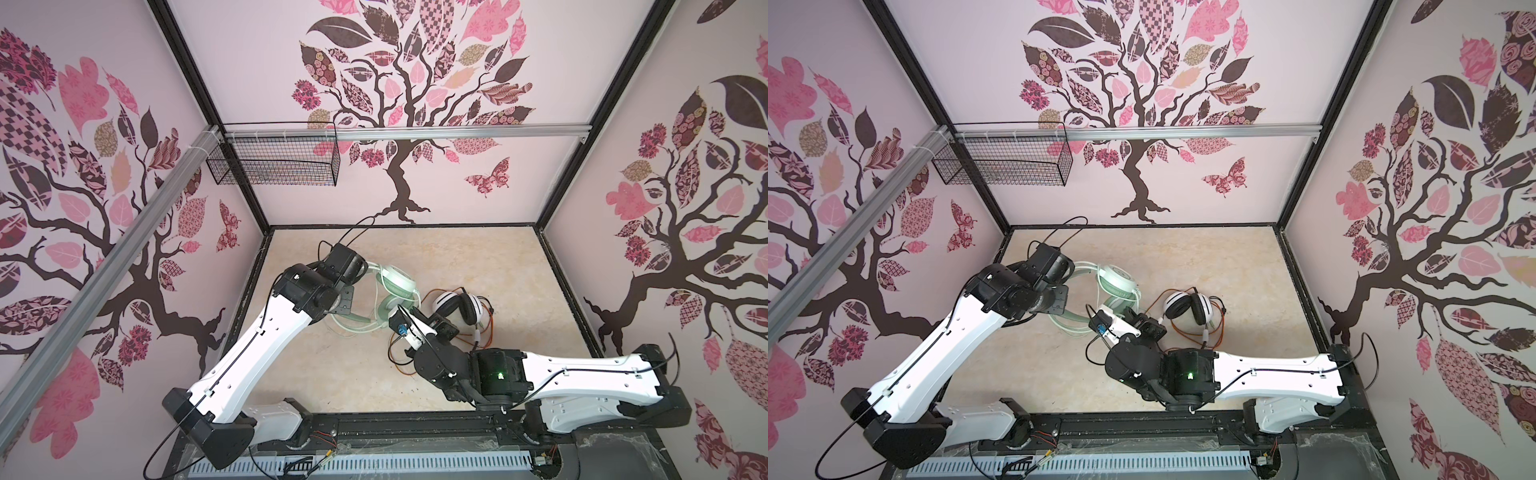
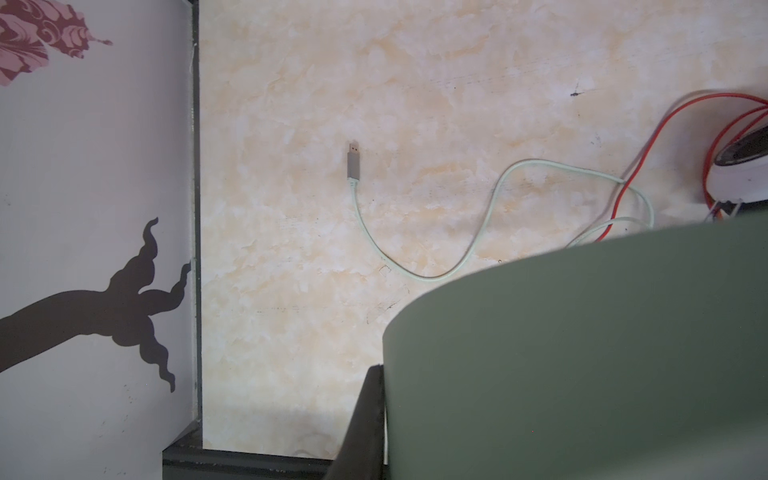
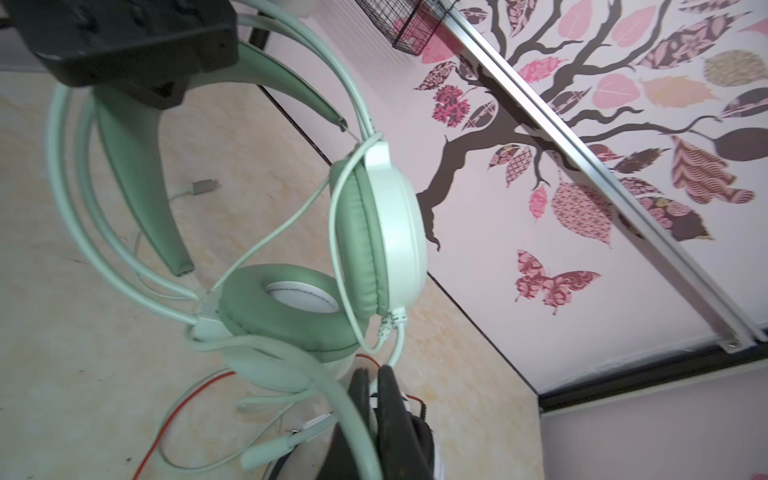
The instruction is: Wrap the headphones
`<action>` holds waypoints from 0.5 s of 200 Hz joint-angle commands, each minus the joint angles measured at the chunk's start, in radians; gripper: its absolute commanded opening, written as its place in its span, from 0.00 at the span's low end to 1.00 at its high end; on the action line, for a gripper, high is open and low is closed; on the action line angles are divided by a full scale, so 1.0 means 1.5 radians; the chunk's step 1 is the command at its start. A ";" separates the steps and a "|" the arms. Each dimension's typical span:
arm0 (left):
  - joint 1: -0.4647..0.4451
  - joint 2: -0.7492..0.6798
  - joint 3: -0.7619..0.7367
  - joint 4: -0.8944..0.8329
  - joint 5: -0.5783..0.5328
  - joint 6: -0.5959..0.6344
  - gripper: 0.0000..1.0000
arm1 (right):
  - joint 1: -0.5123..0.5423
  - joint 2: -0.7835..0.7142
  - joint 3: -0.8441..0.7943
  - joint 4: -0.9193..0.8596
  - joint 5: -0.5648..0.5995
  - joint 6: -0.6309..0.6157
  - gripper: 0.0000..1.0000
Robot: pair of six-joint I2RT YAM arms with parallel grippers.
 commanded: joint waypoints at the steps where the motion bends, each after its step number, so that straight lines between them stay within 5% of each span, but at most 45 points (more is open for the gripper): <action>1: 0.000 0.004 -0.013 0.034 -0.027 -0.024 0.00 | 0.002 -0.051 0.008 0.048 -0.108 0.063 0.03; 59: -0.001 0.014 0.006 0.043 -0.137 -0.060 0.00 | 0.001 -0.088 0.023 -0.018 -0.191 0.179 0.02; 100: -0.001 0.014 0.031 0.020 -0.220 -0.072 0.00 | 0.001 -0.102 0.055 -0.106 -0.178 0.241 0.01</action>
